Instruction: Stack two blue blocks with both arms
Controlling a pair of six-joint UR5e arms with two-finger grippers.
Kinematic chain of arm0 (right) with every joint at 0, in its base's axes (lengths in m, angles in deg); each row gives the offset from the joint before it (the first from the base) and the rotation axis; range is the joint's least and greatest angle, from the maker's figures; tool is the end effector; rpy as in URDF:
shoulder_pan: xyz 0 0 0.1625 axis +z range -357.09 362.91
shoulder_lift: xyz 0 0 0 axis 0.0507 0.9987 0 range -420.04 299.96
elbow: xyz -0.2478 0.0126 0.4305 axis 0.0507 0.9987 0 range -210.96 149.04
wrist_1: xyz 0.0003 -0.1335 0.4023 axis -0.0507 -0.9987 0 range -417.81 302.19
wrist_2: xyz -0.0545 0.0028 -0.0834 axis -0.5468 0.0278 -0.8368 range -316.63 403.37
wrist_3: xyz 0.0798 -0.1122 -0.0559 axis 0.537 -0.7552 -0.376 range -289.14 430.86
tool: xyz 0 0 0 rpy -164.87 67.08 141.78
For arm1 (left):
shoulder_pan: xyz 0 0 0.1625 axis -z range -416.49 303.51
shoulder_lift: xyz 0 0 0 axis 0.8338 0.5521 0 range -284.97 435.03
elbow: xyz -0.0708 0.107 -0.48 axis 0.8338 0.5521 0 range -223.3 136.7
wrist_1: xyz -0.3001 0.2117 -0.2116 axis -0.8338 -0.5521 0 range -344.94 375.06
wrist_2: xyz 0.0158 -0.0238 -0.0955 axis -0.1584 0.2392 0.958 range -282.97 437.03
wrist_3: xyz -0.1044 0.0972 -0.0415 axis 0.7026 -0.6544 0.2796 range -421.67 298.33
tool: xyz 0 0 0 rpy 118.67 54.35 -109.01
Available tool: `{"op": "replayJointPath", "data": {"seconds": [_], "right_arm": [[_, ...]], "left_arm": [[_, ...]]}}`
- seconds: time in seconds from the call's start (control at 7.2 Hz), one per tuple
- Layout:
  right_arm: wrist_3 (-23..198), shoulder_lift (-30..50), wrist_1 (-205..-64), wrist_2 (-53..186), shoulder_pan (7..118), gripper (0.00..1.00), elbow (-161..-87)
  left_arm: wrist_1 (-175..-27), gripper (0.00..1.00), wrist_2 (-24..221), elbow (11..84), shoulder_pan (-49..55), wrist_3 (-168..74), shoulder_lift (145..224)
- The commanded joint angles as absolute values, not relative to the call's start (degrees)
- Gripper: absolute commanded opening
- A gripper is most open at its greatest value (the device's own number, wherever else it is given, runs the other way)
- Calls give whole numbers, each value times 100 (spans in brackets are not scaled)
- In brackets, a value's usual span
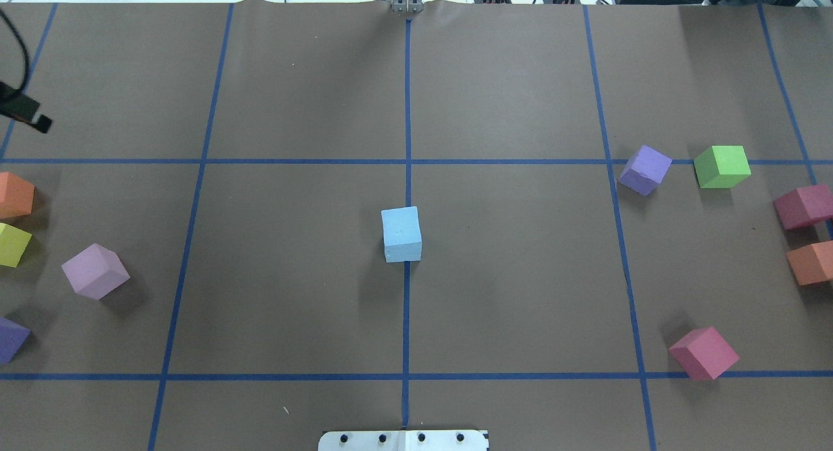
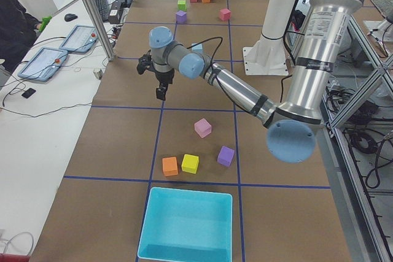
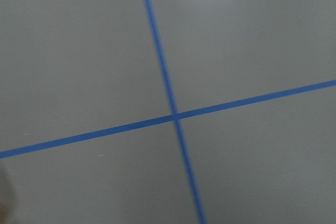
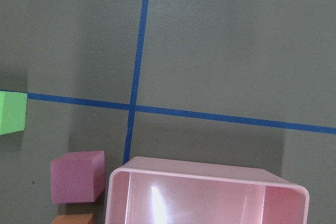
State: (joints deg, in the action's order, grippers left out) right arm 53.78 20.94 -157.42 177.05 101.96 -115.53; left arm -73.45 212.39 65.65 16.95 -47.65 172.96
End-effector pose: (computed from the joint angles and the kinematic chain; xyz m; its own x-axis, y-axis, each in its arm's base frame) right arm 0.1195 -0.5554 0.7455 0.7177 -0.1113 0.6874 0.0569 0.9932 0.1014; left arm 0.1338 -0.5467 0.5242 0.6314 0.2684 -0.7276 -0.1078 0.9595 0.2604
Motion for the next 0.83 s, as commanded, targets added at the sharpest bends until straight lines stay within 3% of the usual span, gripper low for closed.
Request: {"op": "replayJointPath", "data": {"seconds": [0.0,0.69], "right_arm": [[5381,2090,-15677,17740,10196,100,-11560],[5635,2117,-15290,17767,10161,100,-11630]], "left_arm": [[-7379,98,21282,6140,2374,-5935,16873],[-7380,98,21282,4909,3315,-7457,16925]]}}
